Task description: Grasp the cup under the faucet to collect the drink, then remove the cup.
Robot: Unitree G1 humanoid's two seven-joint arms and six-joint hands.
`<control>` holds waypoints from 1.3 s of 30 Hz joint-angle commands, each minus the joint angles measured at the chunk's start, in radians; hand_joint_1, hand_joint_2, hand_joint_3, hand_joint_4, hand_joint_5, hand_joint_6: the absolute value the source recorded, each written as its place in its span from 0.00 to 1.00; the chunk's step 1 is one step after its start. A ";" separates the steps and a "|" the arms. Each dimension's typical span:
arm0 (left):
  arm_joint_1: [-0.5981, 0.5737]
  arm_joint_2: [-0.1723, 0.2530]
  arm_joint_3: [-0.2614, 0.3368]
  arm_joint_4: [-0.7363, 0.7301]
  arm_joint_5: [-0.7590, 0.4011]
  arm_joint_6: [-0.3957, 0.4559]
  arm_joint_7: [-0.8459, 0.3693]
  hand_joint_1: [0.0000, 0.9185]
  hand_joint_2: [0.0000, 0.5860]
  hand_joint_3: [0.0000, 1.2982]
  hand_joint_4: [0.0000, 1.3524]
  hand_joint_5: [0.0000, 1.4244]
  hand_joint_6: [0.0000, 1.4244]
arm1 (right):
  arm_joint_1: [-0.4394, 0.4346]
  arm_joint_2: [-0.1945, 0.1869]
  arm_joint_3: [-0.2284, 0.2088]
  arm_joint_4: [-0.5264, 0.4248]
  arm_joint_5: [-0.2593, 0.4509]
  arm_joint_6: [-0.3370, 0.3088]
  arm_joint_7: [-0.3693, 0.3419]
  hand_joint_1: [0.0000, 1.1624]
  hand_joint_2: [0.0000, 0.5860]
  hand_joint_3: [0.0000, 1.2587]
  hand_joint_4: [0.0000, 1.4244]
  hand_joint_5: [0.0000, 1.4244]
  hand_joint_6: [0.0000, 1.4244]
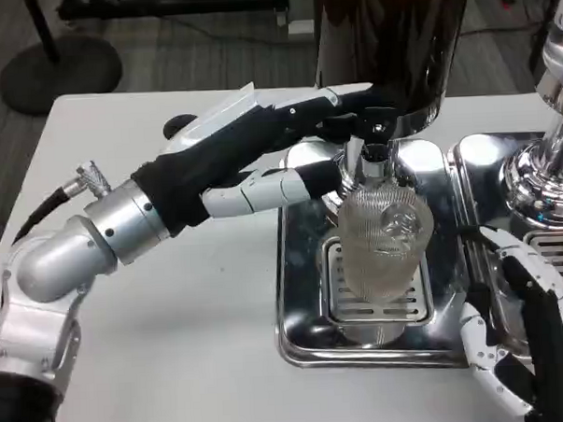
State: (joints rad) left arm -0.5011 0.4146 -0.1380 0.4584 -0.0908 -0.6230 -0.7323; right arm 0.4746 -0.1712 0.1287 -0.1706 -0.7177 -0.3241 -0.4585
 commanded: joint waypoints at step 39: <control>0.084 0.079 -0.036 -0.132 -0.023 -0.035 -0.101 0.05 0.14 0.18 0.16 0.19 0.18 | -0.064 -0.028 0.002 0.022 0.321 0.008 0.227 0.36 0.44 0.05 0.04 0.09 0.19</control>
State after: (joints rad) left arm -0.4446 0.4753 -0.1412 0.3410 -0.1434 -0.6285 -0.7786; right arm 0.4450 -0.2016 0.1244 -0.1559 -0.4655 -0.3384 -0.3055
